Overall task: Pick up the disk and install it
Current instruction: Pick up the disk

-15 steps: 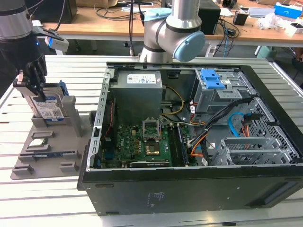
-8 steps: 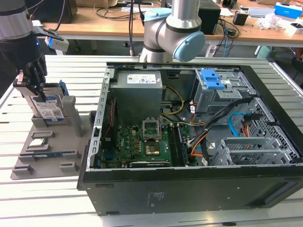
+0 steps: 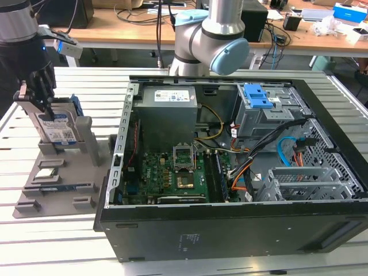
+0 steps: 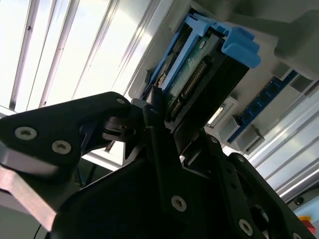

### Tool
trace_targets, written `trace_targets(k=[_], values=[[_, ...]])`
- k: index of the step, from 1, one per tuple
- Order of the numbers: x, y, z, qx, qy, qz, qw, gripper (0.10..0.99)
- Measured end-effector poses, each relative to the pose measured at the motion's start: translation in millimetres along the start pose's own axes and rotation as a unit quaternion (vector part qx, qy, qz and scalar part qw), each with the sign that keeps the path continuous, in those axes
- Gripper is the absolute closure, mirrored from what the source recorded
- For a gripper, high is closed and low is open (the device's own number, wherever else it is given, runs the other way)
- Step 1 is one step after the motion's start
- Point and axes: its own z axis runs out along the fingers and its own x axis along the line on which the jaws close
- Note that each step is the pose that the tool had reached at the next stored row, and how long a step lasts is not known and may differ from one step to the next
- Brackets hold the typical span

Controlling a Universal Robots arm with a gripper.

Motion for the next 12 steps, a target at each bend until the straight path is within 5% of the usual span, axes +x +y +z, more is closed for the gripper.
trace_targets(k=[12], values=[[-6.8,0.7,-24.2,0.0000,0.0000,0.000,1.0000,0.722]])
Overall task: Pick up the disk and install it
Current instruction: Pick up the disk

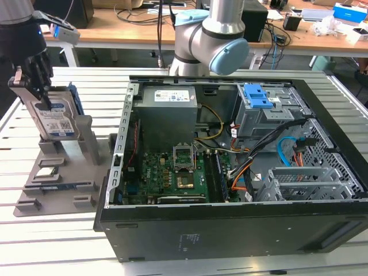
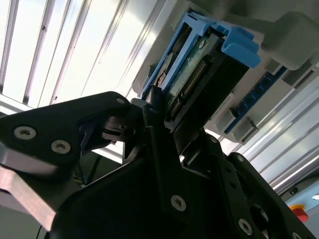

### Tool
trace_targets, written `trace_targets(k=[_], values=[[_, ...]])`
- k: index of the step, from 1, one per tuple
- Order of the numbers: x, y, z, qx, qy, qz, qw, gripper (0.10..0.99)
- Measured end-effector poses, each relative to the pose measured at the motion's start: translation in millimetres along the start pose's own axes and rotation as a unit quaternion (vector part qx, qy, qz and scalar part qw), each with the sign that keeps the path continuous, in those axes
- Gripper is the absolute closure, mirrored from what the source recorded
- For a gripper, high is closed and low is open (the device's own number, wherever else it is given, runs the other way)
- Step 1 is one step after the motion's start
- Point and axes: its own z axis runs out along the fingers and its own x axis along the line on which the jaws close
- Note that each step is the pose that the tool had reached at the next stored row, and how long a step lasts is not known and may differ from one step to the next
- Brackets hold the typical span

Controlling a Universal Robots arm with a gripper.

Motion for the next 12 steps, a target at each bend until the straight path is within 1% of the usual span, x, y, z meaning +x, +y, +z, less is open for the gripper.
trace_targets(k=[2,7,9,12], values=[[-1.8,0.2,-5.2,0.0000,0.0000,0.000,1.0000,0.722],[-5.0,0.4,-14.6,0.0000,0.0000,0.000,1.0000,0.722],[-7.0,0.6,-21.2,0.0000,0.0000,0.000,1.0000,0.722],[-8.9,0.8,-26.8,0.0000,0.0000,0.000,1.0000,0.722]])
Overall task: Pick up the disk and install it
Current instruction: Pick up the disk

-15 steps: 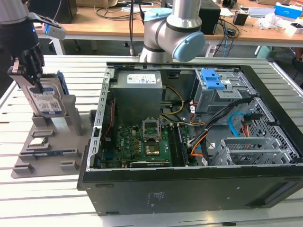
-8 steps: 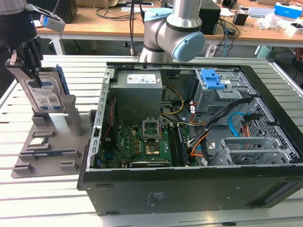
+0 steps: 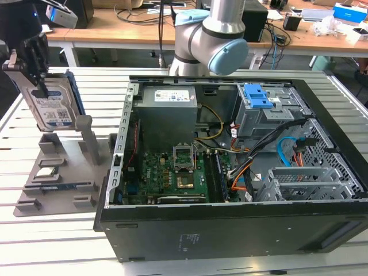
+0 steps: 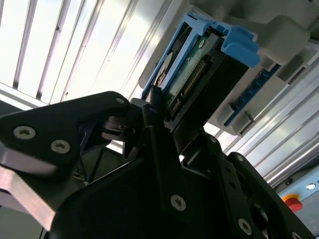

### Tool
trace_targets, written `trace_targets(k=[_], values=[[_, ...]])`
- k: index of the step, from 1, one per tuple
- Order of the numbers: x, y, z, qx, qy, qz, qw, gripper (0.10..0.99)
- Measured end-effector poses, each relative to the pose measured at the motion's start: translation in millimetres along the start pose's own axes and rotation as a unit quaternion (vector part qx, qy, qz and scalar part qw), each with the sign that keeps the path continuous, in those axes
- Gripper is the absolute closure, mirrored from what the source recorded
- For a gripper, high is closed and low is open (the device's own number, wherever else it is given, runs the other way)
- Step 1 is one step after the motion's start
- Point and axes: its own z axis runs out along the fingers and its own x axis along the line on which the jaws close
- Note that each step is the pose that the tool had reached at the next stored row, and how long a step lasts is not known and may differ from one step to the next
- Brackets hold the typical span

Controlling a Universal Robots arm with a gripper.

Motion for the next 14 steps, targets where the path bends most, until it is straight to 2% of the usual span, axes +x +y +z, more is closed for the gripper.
trace_targets(k=[11,14], values=[[-6.7,0.5,-20.0,0.0000,0.0000,0.000,1.0000,0.722],[-9.4,0.6,-28.3,0.0000,0.0000,0.000,1.0000,0.722]])
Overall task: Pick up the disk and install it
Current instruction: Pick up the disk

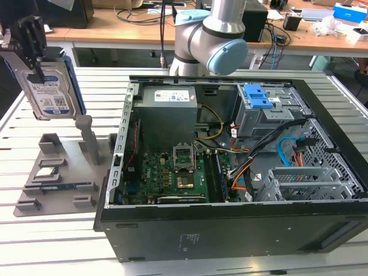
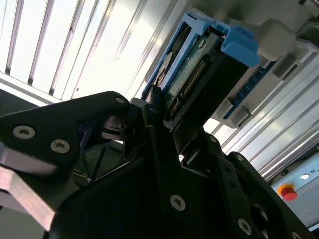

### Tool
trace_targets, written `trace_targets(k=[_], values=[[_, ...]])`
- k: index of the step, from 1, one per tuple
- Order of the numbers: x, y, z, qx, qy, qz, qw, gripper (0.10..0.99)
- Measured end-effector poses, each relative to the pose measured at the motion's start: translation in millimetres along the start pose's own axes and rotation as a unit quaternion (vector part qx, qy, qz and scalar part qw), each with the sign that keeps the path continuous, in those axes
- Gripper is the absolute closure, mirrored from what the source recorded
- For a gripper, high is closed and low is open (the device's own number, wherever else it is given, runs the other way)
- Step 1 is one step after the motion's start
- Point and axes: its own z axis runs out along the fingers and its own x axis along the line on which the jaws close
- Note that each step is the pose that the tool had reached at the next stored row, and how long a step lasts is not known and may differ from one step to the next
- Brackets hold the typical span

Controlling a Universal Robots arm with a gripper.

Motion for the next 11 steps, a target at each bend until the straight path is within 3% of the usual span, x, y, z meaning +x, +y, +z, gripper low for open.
trace_targets(k=[11], values=[[-6.4,0.3,-21.5,-0.0002,0.0000,0.000,1.0000,0.722]])
